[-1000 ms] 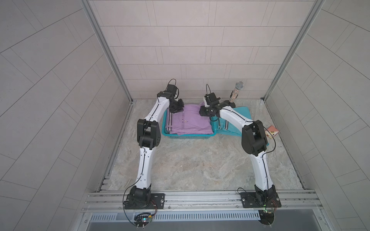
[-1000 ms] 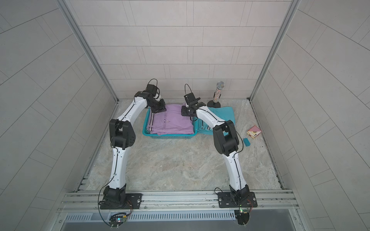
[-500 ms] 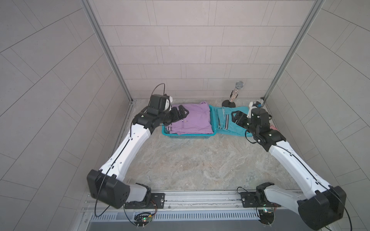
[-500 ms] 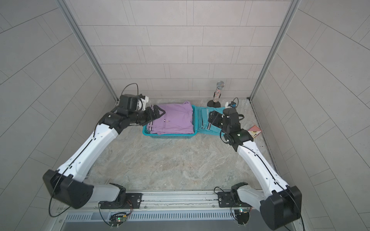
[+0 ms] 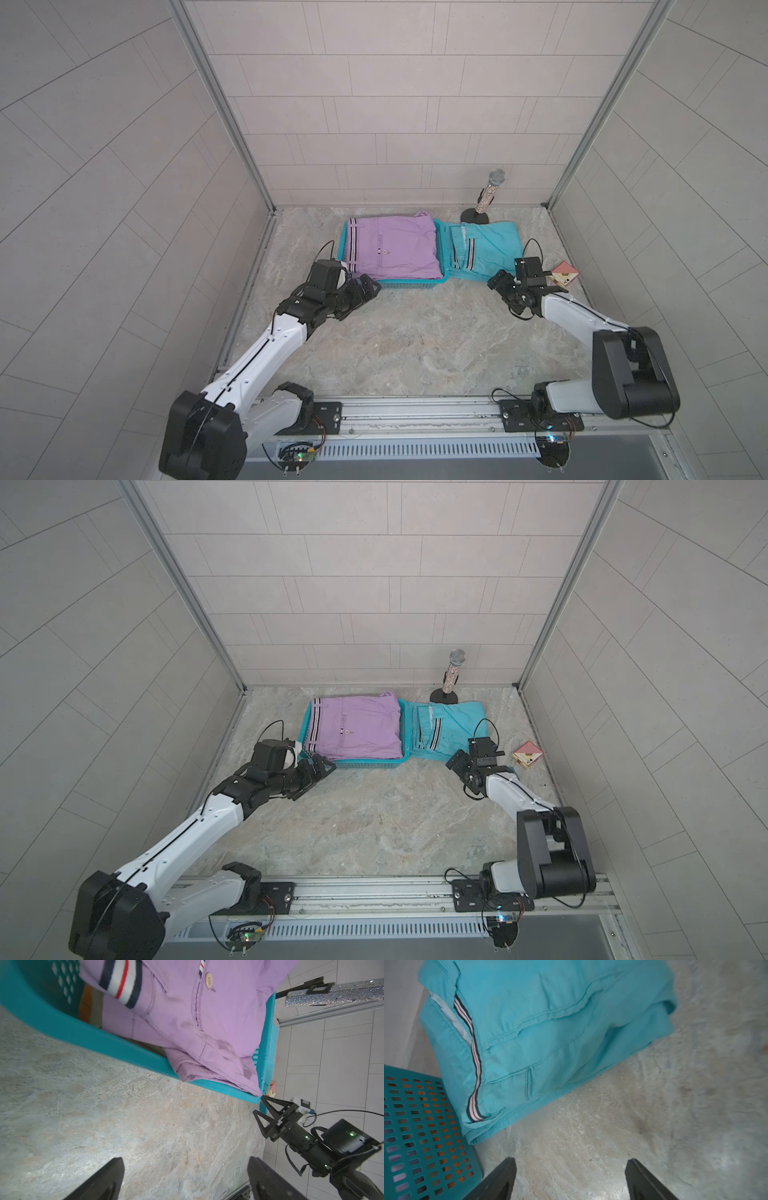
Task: Put the folded long pants in the basket
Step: Move the long pant to the center of the board.
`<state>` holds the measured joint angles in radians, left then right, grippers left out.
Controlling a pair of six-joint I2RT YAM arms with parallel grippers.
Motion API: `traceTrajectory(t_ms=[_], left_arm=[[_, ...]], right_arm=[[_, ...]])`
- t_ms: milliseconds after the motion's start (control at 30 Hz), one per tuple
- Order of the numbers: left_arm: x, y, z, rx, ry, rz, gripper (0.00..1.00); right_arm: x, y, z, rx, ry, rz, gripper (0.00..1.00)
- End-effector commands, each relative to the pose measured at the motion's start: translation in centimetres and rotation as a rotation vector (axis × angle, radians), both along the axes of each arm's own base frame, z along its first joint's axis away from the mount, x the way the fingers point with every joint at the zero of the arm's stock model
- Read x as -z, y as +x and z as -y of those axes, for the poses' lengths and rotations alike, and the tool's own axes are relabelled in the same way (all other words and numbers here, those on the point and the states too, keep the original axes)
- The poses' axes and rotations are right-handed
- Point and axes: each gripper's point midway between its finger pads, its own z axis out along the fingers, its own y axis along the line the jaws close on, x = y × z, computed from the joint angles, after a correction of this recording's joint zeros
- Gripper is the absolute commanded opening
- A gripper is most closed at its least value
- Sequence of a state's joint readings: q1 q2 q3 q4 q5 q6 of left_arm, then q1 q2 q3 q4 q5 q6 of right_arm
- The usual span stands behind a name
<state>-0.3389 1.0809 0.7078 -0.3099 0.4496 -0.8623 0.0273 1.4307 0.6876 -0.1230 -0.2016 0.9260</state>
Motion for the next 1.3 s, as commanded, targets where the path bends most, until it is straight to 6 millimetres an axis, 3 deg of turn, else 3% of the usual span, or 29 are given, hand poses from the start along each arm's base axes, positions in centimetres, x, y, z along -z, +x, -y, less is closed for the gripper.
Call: traceTrajectory(t_ms=[0, 300, 367, 400, 433, 533, 600, 733, 1267], left_arm=[[0.1, 0.3, 0.4, 0.005, -0.021, 0.019, 1.00], [0.2, 0.3, 0.3, 0.014, -0.009, 0.021, 1.00], [0.5, 0.4, 0.4, 0.018, -0.012, 0.010, 1.00], [0.5, 0.5, 0.5, 0.019, -0.014, 0.008, 1.00], [0.6, 0.4, 0.5, 0.019, -0.014, 0.004, 1.00], [0.9, 0.4, 0.5, 0.018, -0.012, -0.005, 1.00], [1.0, 0.4, 0.5, 0.016, -0.015, -0.005, 1.00], [1.1, 0.3, 0.8, 0.019, -0.031, -0.019, 1.00], [3.8, -2.5, 5.0, 0.136, -0.015, -0.087, 0.99]], right_arm=[[0.5, 2.4, 0.0, -0.003, 0.005, 0.037, 0.87], [4.1, 5.6, 1.3, 0.065, -0.031, 0.006, 0.87], [4.7, 6.0, 1.2, 0.069, -0.025, -0.007, 0.83], [4.9, 6.2, 1.2, 0.064, -0.020, -0.009, 0.77], [4.9, 6.2, 1.1, 0.057, -0.020, -0.007, 0.65], [4.9, 5.6, 1.4, 0.072, -0.023, -0.021, 0.03], [4.9, 4.7, 1.8, 0.082, -0.027, -0.051, 0.00], [4.9, 1.9, 1.7, 0.087, -0.006, -0.113, 0.00], [3.9, -14.7, -1.2, -0.073, 0.029, -0.471, 0.00]])
